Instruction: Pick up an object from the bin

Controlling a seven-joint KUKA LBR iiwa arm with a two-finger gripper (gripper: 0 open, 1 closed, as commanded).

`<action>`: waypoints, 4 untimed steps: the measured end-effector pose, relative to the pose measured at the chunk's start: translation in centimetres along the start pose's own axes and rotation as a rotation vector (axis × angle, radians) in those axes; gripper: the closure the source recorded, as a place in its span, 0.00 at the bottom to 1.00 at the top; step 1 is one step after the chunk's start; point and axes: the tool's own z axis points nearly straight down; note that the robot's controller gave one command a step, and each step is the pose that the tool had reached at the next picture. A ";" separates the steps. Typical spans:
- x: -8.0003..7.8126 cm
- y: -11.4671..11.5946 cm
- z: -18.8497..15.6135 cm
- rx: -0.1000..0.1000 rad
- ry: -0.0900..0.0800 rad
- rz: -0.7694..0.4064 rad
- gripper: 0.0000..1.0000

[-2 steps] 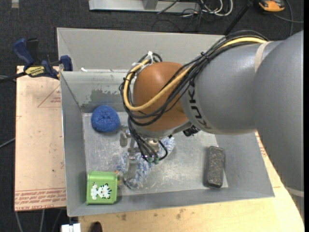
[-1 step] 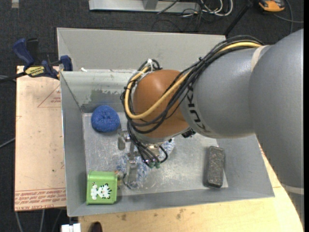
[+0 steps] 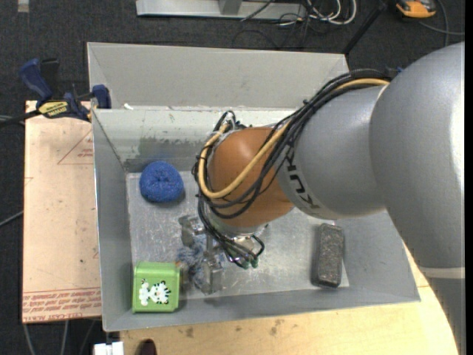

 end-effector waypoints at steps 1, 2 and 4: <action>1.3 -0.9 3.6 -0.001 -0.001 0.142 1.00; 1.3 -0.9 3.6 -0.001 -0.001 0.141 1.00; 1.5 -2.2 -8.4 -0.001 -0.003 -0.040 1.00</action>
Offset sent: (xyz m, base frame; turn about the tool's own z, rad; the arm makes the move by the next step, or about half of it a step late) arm 0.0000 0.0000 0.0000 0.0000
